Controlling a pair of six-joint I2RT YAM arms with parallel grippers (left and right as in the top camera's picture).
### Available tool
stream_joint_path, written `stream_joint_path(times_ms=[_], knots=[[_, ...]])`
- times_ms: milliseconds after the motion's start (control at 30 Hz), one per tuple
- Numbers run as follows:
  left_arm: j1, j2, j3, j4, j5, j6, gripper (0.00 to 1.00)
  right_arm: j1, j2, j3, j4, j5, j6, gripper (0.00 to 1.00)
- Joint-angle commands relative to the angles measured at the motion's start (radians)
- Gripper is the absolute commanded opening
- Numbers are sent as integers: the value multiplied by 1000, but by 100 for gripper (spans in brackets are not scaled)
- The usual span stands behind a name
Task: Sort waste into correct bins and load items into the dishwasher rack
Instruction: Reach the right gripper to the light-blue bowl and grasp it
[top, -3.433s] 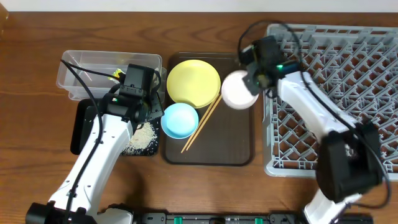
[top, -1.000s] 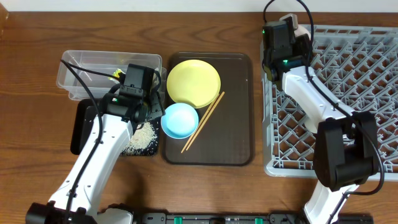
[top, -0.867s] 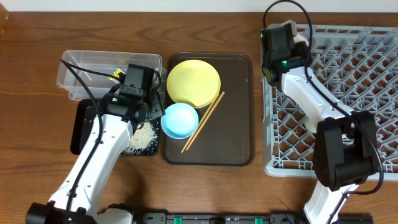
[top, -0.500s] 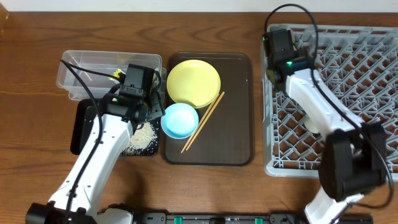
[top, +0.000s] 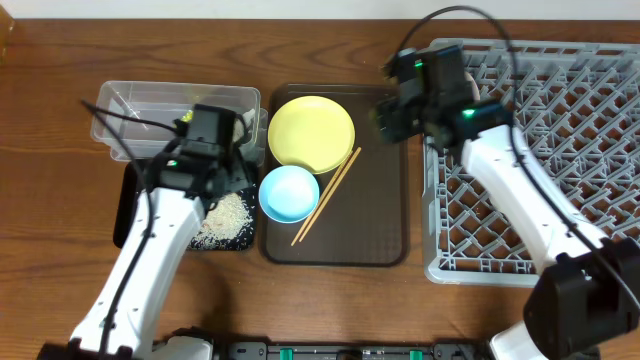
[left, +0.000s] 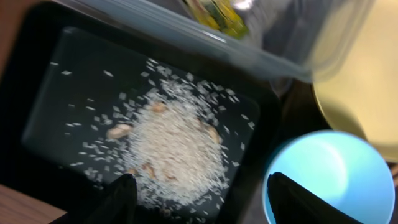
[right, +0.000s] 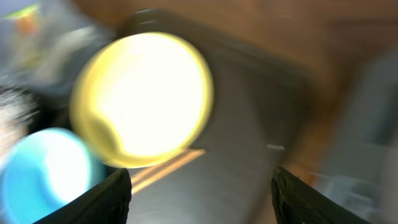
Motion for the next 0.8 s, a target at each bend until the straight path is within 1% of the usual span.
stream_joint_path(times_ms=[0, 133, 300, 433, 567, 633, 700, 733, 767], knots=[[51, -50, 7, -7, -31, 1, 70, 64, 46, 0, -3, -88, 29, 70], [85, -69, 7, -10, -31, 1, 70, 124, 101, 0, -8, -80, 58, 65], [86, -69, 7, -16, -27, 1, 70, 188, 184, 0, -6, -80, 124, 63], [86, -69, 7, -16, -27, 1, 70, 231, 241, 0, -4, -75, 134, 61], [86, -69, 7, -18, -27, 1, 70, 267, 293, 0, -11, -9, 167, 56], [86, -69, 7, -17, -27, 1, 71, 280, 314, 0, -9, 31, 199, 51], [86, -69, 7, -17, -27, 1, 70, 288, 324, 0, 3, 42, 221, 42], [86, -69, 7, -17, -27, 1, 70, 290, 325, 0, 11, 42, 221, 35], [86, -69, 7, -17, -27, 1, 70, 291, 325, 0, 20, 42, 220, 30]])
